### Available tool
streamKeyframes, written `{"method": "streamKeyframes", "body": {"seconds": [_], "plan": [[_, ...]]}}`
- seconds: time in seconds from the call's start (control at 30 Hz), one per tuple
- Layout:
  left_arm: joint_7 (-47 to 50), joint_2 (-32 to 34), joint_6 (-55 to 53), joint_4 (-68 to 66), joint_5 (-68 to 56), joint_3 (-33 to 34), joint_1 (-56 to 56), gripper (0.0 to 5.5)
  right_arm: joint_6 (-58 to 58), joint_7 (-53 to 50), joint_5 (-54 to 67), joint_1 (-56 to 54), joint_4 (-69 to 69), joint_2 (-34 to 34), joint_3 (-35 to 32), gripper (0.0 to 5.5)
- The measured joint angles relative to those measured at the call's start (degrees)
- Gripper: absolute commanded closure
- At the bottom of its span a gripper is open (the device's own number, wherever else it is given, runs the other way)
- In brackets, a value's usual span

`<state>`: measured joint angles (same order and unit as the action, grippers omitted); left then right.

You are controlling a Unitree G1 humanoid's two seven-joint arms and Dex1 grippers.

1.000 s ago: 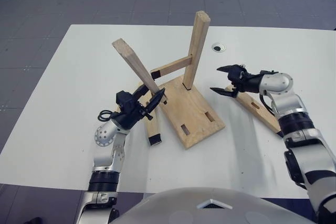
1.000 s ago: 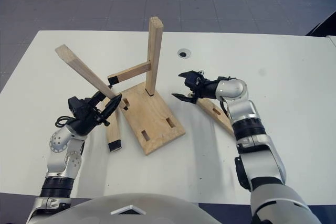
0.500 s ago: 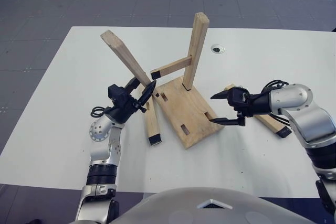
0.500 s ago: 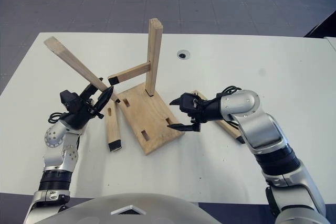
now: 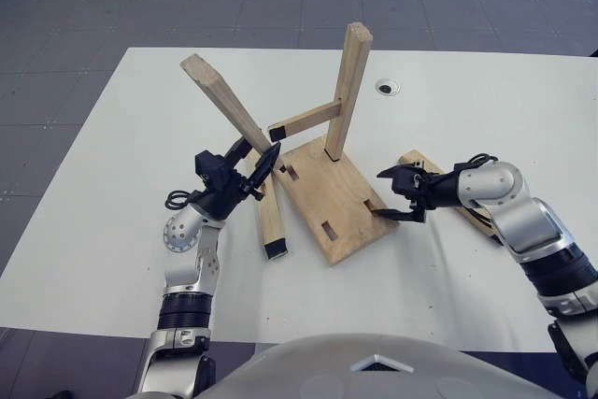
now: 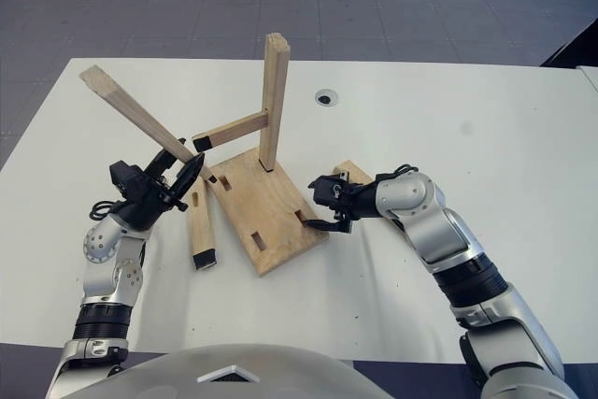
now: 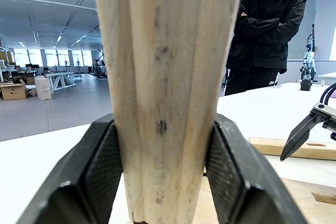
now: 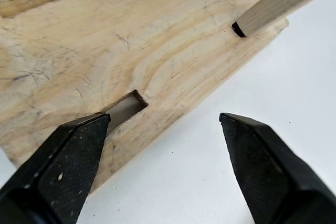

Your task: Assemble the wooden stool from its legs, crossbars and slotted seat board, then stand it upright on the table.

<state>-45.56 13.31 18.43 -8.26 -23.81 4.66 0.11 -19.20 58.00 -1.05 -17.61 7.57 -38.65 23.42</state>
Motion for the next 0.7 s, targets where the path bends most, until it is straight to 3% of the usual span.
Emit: {"method": "streamKeyframes", "body": {"seconds": [0.2, 0.37, 0.7], "plan": [[-0.21, 0.02, 0.05, -0.04, -0.02, 0.00, 0.00, 3.39, 2.96, 1.08, -6.11, -2.16, 2.06, -2.10, 2.52, 1.63], [-1.78, 0.16, 0.03, 0.77, -0.13, -1.08, 0.67, 3.39, 13.47, 2.85, -12.18, -3.41, 1.26, -7.76, 4.50, 1.63], [-3.18, -2.06, -0.25, 0.93, -0.57, -5.00, -1.19, 3.39, 34.37, 1.97, -14.97, -6.89, -10.34, -8.58, 4.95, 1.63]]}}
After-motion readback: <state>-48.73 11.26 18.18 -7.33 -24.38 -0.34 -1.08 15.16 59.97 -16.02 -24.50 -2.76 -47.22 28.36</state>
